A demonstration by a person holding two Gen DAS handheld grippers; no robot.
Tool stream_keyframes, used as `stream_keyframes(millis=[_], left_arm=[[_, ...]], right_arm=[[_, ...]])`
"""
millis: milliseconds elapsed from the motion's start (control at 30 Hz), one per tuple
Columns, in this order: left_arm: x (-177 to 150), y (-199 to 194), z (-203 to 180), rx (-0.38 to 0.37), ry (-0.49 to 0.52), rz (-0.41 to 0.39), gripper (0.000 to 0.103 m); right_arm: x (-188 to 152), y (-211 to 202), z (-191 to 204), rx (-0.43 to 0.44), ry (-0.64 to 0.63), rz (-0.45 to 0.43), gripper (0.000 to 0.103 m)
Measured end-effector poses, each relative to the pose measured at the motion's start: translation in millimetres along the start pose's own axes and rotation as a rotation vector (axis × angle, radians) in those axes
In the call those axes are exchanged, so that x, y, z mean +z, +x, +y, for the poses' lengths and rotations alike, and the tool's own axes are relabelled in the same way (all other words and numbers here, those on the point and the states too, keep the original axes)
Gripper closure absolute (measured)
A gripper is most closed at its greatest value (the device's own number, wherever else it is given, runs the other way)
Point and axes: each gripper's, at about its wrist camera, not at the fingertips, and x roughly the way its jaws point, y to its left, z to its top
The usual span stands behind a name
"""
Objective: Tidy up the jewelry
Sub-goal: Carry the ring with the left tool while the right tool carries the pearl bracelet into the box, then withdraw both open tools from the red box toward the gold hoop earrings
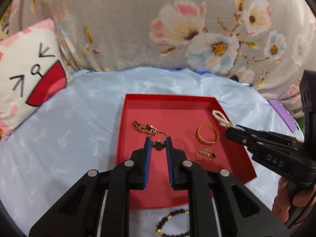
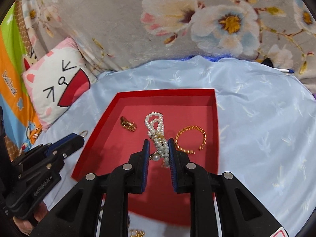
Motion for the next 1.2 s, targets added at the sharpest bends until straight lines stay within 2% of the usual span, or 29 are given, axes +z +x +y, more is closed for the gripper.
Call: stream_keyframes(millis=[267,433,533,567,633,833,967,1200], left_arm=[[8.5,59.5,16.6,-0.014,-0.030,0.102,0.089],[5.0,72.9,18.1,-0.012,-0.027,0.126,0.088],[2.9,75.7,21.8,-0.017,-0.046,0.132,0.087],[2.2,75.0,23.2,-0.016,-0.049,0.128,0.086],[1.6,70.9,26.1,-0.010,-0.059,0.116,0.076],[0.5,37.3,33.7,0.006,-0.080,0.041,0.069],[-11.2,10.2,34.3,0.015,-0.084,0.007,0.067],[-54.9,-34.4,28.0,0.009,-0.073,-0.011,0.060]], right_arm=[[22.8,76.2,0.2,-0.037,-0.044,0.113,0.085],[29.0,95.3,2.7,-0.042,-0.061,0.177,0.082],[26.4,98.7,3.9,-0.043,-0.065,0.186,0.081],[24.6,97.3,3.9,-0.050,-0.068,0.174,0.081],[23.5,87.7,1.4,-0.044,-0.055,0.127,0.081],[12.5,45.9,-4.1,-0.035,-0.021,0.029,0.078],[-13.7,11.5,-0.5,-0.031,-0.030,-0.014,0.074],[-76.5,-36.6,8.9,-0.028,-0.020,-0.035,0.072]])
